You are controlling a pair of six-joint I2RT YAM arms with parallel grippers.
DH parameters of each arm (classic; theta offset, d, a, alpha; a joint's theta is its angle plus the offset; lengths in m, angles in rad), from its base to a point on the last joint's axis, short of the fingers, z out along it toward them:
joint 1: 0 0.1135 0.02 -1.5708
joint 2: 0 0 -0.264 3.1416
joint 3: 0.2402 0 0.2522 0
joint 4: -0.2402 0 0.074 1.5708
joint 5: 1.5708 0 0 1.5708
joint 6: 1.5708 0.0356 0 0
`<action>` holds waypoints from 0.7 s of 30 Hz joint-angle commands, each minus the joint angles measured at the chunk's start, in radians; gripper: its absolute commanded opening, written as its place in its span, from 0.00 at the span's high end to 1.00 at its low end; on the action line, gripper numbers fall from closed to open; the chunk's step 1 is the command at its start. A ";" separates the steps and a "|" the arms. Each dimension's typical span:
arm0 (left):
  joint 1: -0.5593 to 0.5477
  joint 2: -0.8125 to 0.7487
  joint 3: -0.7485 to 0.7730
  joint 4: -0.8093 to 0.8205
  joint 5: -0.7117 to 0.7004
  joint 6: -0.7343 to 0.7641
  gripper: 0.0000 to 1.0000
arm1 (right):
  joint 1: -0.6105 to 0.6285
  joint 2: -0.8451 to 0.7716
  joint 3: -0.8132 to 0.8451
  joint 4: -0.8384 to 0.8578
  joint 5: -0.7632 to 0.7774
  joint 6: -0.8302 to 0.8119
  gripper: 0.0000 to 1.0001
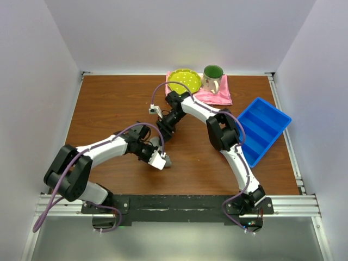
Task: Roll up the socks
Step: Roll the sock at the center of the board.
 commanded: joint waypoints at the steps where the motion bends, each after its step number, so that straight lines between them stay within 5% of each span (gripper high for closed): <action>1: -0.004 -0.017 0.046 -0.014 0.023 0.022 1.00 | 0.008 0.014 0.028 0.023 -0.024 0.032 0.32; 6: -0.006 -0.015 0.052 -0.019 0.025 0.018 1.00 | 0.034 0.060 0.030 0.018 -0.029 0.042 0.34; 10: -0.006 -0.021 0.052 -0.019 0.028 0.015 1.00 | 0.043 0.074 -0.004 0.050 -0.025 0.062 0.54; 16: -0.006 -0.024 0.049 -0.019 0.031 0.009 1.00 | 0.046 0.063 -0.059 0.118 0.007 0.118 0.71; 19: -0.006 -0.029 0.048 -0.017 0.035 0.007 1.00 | 0.049 0.060 -0.070 0.147 0.013 0.150 0.97; 21: -0.006 -0.034 0.045 -0.011 0.037 0.004 1.00 | 0.053 0.057 -0.076 0.162 0.036 0.170 1.00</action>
